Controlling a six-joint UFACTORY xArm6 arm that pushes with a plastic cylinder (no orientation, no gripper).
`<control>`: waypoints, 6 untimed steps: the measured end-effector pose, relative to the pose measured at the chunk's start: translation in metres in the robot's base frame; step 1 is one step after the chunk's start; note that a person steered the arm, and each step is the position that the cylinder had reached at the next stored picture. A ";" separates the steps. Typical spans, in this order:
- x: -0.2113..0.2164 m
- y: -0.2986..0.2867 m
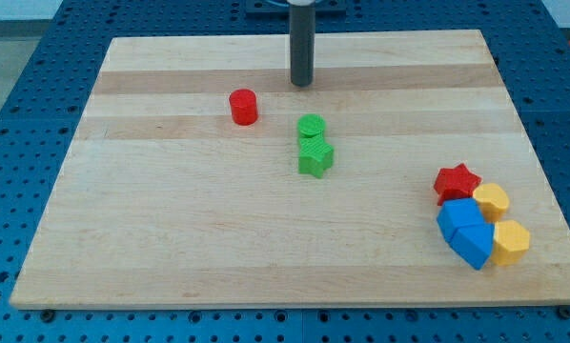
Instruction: Move the red circle diagonally to the green star
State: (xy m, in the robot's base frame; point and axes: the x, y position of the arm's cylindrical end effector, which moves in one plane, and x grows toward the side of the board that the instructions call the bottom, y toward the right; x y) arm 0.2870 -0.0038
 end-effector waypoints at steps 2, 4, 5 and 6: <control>0.003 -0.081; 0.010 -0.088; 0.030 -0.088; 0.058 -0.088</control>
State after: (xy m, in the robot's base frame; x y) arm 0.3454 -0.0922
